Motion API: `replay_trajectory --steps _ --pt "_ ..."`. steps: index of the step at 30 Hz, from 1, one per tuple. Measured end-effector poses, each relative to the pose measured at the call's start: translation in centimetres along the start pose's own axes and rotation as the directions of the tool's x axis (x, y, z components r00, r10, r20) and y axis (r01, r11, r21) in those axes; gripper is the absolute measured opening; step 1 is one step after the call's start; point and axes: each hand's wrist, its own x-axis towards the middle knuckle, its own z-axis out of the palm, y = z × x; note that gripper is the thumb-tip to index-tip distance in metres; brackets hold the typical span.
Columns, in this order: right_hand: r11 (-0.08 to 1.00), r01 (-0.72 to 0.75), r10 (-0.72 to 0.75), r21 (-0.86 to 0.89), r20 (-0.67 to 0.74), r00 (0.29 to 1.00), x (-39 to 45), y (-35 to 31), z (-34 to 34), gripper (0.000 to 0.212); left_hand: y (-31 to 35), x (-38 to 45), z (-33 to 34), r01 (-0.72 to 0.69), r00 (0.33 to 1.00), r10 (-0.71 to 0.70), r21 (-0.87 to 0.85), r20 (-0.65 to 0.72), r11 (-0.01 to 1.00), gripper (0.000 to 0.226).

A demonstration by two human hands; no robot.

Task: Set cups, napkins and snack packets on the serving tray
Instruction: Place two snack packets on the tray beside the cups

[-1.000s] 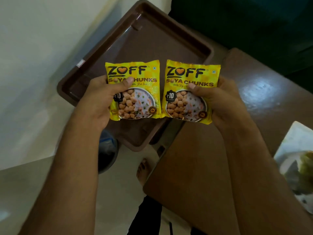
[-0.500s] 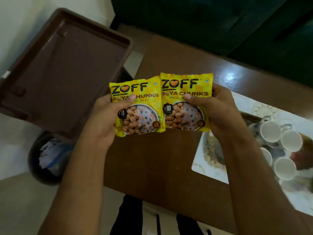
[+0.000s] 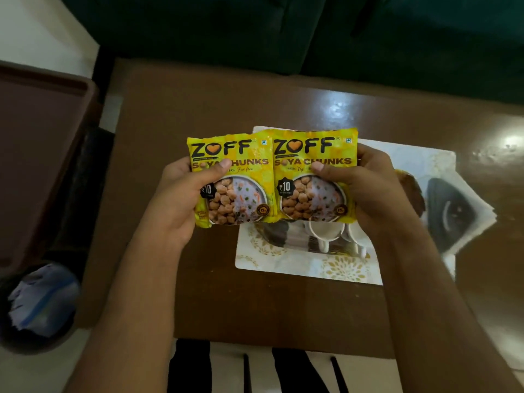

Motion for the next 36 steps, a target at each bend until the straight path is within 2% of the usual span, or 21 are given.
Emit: replay_trajectory --steps 3,8,13,18,28,32,36 --pt "1.000 0.001 0.000 0.012 -0.046 0.999 -0.4 0.3 -3.7 0.031 -0.6 -0.2 2.9 -0.004 1.000 0.004 0.022 0.021 1.000 0.006" --pt "1.000 0.002 -0.002 0.006 -0.142 0.990 -0.8 0.5 -8.9 0.028 -1.1 -0.3 6.1 -0.003 0.999 0.001 0.055 0.033 0.998 0.007" --pt "0.999 0.018 -0.027 -0.038 -0.247 0.969 -0.7 0.9 -13.5 0.021 -1.2 0.2 6.9 -0.004 1.000 0.004 0.096 0.000 0.995 0.011" --pt "0.989 0.018 -0.066 -0.145 -0.328 0.943 -0.8 1.5 -16.5 0.026 -1.1 0.8 6.2 -0.014 0.999 0.020 0.125 -0.046 0.992 0.016" --pt "0.911 -0.020 -0.162 -0.412 -0.401 0.902 0.2 4.0 -17.8 0.039 -3.6 2.0 7.2 -0.003 0.996 0.021 0.226 -0.081 0.974 0.009" --pt "0.897 -0.057 -0.125 -0.438 -0.376 0.918 1.1 5.8 -17.1 0.040 -4.9 2.3 7.8 0.014 0.994 0.011 0.220 -0.110 0.975 0.005" --pt "0.931 -0.079 -0.063 -0.357 -0.370 0.927 1.3 7.4 -17.1 0.041 -5.9 2.3 8.2 0.012 0.991 0.018 0.221 -0.134 0.975 0.006"
